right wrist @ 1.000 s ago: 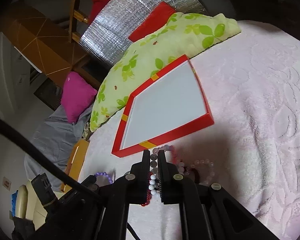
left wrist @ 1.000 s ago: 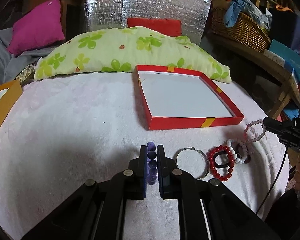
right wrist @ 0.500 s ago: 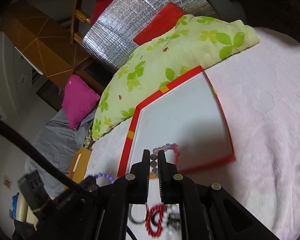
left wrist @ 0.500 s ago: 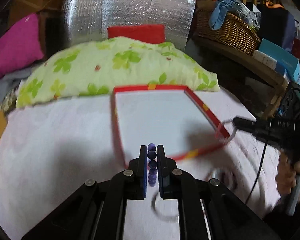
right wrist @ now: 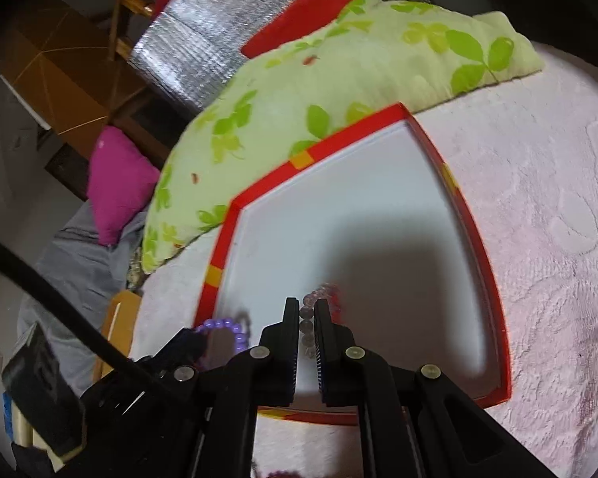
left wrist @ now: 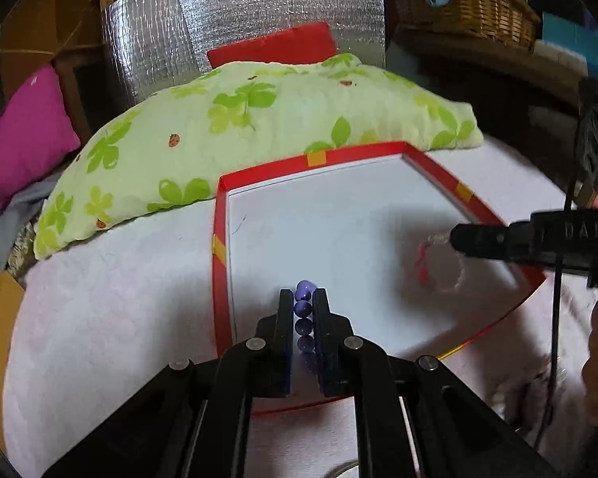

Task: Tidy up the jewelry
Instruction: 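Carry the purple bracelet into the red tray and release it while the right gripper drops the pink-white bracelet there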

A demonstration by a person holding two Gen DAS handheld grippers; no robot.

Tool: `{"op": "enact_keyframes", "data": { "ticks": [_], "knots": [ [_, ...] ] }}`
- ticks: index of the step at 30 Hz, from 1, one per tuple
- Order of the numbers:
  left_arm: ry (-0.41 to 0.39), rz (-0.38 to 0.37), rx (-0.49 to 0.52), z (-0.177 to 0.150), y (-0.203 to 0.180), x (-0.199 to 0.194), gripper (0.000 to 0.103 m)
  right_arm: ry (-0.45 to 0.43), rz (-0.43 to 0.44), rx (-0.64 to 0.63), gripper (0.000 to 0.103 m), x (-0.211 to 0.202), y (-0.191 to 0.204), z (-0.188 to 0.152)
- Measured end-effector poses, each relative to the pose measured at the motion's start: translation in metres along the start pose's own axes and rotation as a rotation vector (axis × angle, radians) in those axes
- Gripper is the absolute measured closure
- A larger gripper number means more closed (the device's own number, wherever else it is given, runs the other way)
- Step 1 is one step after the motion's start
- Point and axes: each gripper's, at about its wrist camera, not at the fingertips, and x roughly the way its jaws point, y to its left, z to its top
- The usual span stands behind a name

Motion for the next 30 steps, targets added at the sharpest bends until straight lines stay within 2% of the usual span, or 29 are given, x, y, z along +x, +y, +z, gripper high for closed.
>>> {"op": "enact_keyframes", "data": {
  "ticks": [10,12,18,24,28,30],
  "knots": [
    [0.012,0.061,0.029,-0.006,-0.001,-0.005,0.090,-0.002,-0.065,0.031,0.093,-0.001,-0.010,-0.003],
    [0.009,0.063,0.029,-0.006,0.000,-0.007,0.079,-0.005,-0.067,0.037,0.093,-0.003,-0.010,-0.004],
    [-0.027,0.088,0.040,-0.005,0.001,-0.019,0.064,-0.012,-0.065,0.028,0.093,-0.012,-0.006,-0.006],
    [-0.045,0.095,0.047,-0.005,0.002,-0.027,0.059,-0.002,-0.086,-0.008,0.091,-0.023,0.004,-0.009],
    [-0.036,0.097,0.047,-0.006,0.002,-0.028,0.058,0.018,-0.087,-0.005,0.071,-0.025,0.005,-0.012],
    [-0.035,0.099,0.049,-0.007,0.002,-0.029,0.055,0.017,-0.085,0.000,0.067,-0.027,0.005,-0.013]
  ]
}}
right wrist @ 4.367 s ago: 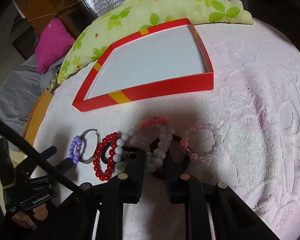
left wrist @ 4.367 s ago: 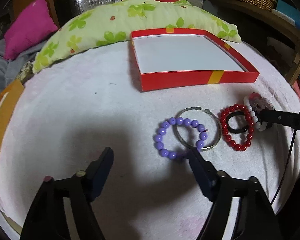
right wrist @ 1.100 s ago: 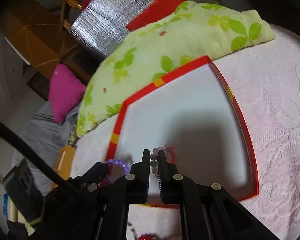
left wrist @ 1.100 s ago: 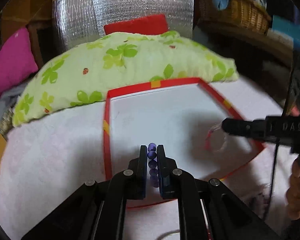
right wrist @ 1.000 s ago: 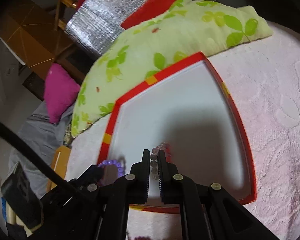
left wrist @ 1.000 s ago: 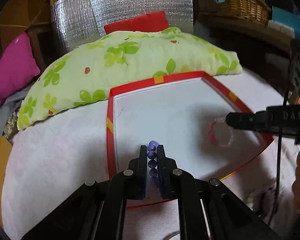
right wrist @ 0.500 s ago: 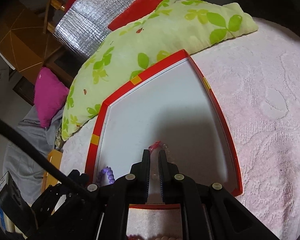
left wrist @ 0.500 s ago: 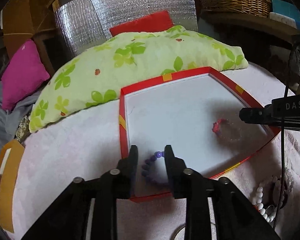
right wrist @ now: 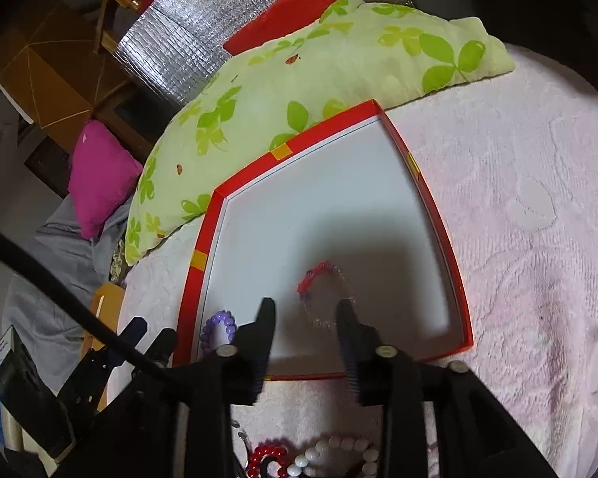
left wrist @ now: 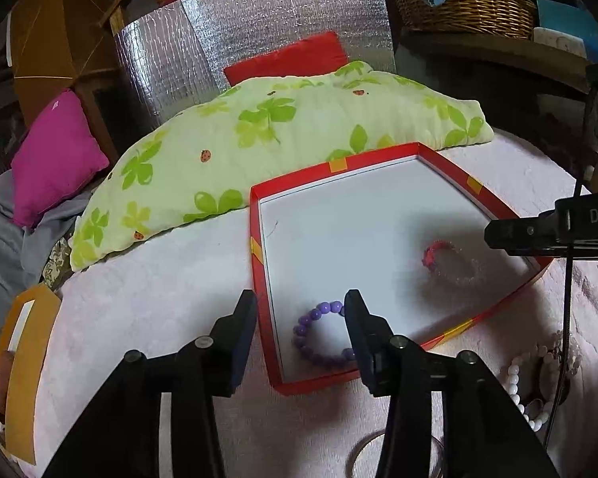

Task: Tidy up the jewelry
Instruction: 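Carry the purple bracelet into the red tray and release it while the right gripper drops the pink-white bracelet there, then grasp the red beaded bracelet with the left gripper while the right gripper grasps the white beaded bracelet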

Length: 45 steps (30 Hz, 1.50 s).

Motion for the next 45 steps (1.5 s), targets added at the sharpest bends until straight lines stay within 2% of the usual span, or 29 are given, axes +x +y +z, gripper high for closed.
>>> {"op": "enact_keyframes", "data": {
  "ticks": [12,29,34,36,40,45],
  "knots": [
    [-0.009,-0.002,0.007,-0.004,-0.001,-0.010,0.050,-0.005,-0.009,-0.024,0.067,-0.014,-0.001,-0.005],
    [-0.002,-0.004,0.007,-0.012,0.002,-0.019,0.049,-0.008,-0.017,-0.013,0.067,-0.028,-0.012,-0.013],
    [0.020,-0.075,0.014,-0.019,0.003,-0.031,0.046,-0.002,0.013,0.009,0.067,-0.044,-0.024,-0.020],
    [0.020,-0.089,0.026,-0.021,0.003,-0.036,0.038,0.002,0.029,0.009,0.067,-0.053,-0.028,-0.024],
    [0.032,-0.109,0.064,-0.031,0.002,-0.042,0.038,0.014,0.055,0.037,0.067,-0.067,-0.044,-0.035],
    [0.082,-0.169,0.088,-0.047,-0.001,-0.043,0.038,0.042,0.079,0.100,0.067,-0.078,-0.067,-0.051]
  ]
}}
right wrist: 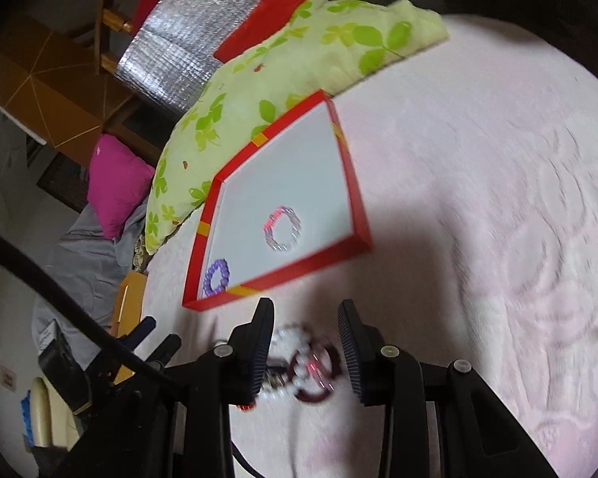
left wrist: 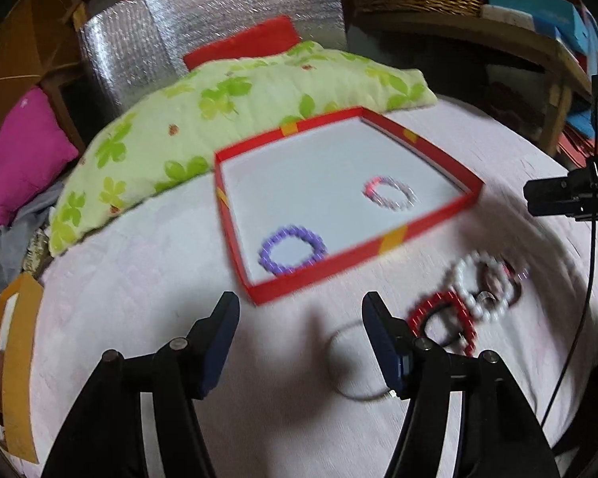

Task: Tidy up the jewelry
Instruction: 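Grasp the red beaded bracelet with the left gripper while the right gripper grasps the white beaded bracelet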

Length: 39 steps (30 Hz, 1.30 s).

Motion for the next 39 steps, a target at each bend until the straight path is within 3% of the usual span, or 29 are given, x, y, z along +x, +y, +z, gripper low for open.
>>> {"op": "enact_keyframes", "data": {
  "ticks": [8,13,20,26,30,34,39],
  "knots": [
    [0.044,-0.167,0.035,-0.020,-0.034,-0.001,0.038,0.000,0.021,0.080,0.067,-0.012,-0.025,-0.006],
    [0.070,-0.241,0.068,-0.022,-0.061,0.004,0.038,0.046,0.033,0.053,0.067,0.002,-0.013,-0.007],
    [0.131,-0.334,-0.027,-0.022,-0.064,0.024,0.040,0.046,0.001,0.037,0.067,0.013,-0.005,-0.002],
    [0.118,-0.300,-0.032,-0.024,-0.061,0.031,0.062,0.056,-0.004,0.039,0.067,0.018,-0.005,-0.003],
    [0.112,-0.250,-0.014,-0.026,-0.055,0.033,0.084,0.061,-0.004,0.036,0.067,0.022,-0.003,-0.003],
    [0.105,-0.274,-0.049,-0.024,-0.043,0.029,0.094,0.095,-0.007,0.006,0.067,0.037,0.008,-0.003],
    [0.080,-0.303,-0.048,-0.023,-0.037,0.020,0.094,0.124,-0.036,-0.031,0.067,0.057,0.019,-0.002]
  ]
}}
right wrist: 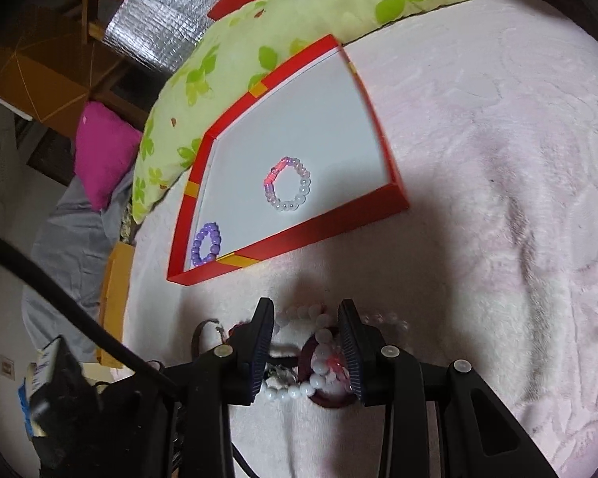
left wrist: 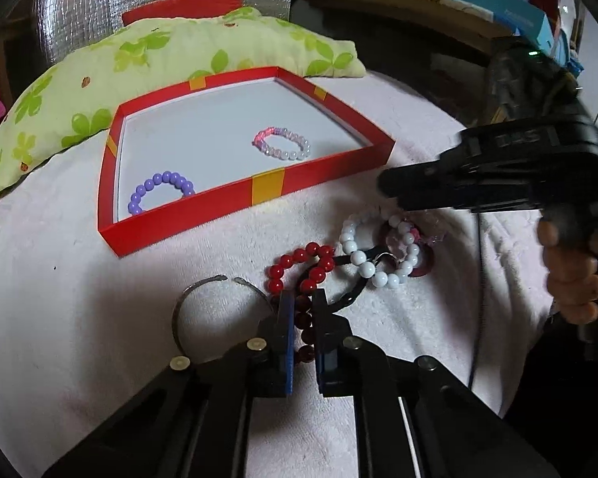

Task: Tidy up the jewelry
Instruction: 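Grasp the red beaded bracelet with the left gripper while the right gripper grasps the white beaded bracelet, then carry the red bracelet into the tray and release it while the right gripper releases the white bracelet there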

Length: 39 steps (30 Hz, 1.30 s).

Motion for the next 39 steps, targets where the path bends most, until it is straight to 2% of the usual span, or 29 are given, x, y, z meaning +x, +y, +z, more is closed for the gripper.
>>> {"op": "enact_keyframes", "data": {
  "ticks": [5,12,19,24,29,39],
  "knots": [
    [-0.027,-0.034,-0.002,0.002,0.004,-0.014,0.094,0.025,-0.060,-0.042,0.066,0.019,0.003,0.004],
    [-0.047,-0.051,-0.034,0.005,0.018,-0.023,0.094,0.046,-0.067,-0.102,0.066,0.019,0.004,0.000],
    [-0.082,-0.051,-0.105,0.009,0.043,-0.033,0.094,0.054,-0.162,-0.307,0.066,0.017,0.024,-0.016],
    [-0.120,-0.049,-0.145,0.014,0.056,-0.042,0.094,0.031,-0.272,-0.468,0.089,0.017,0.038,-0.030],
    [-0.158,-0.044,-0.175,0.019,0.066,-0.051,0.094,-0.027,-0.249,-0.439,0.093,-0.001,0.035,-0.025],
    [-0.206,-0.046,-0.213,0.033,0.078,-0.060,0.094,-0.110,-0.089,-0.307,0.093,-0.022,0.035,-0.010]
  ]
}}
